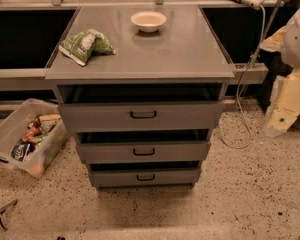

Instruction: Open middle drawer

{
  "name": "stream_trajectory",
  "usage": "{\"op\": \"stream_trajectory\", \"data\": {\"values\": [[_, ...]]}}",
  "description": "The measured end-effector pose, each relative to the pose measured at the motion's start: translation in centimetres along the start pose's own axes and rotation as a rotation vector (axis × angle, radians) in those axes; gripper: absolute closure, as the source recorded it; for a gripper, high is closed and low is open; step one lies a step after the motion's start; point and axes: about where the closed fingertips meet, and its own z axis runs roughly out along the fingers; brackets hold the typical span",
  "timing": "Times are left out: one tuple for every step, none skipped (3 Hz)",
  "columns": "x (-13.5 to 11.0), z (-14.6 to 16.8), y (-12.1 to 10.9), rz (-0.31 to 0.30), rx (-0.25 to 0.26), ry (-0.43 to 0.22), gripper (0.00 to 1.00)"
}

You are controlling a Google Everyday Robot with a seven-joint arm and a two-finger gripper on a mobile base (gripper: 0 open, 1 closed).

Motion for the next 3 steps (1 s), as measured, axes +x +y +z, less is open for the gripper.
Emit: {"op": "stream_trajectory", "data": {"values": [[0.0, 0.0, 0.0, 0.0, 0.0, 0.0, 0.0], [-0.1, 2.8, 0.6, 0.012, -0.015, -0.049, 0.0], [0.4, 9.9, 2.7, 0.042, -0.063, -0.124, 0.0]]}}
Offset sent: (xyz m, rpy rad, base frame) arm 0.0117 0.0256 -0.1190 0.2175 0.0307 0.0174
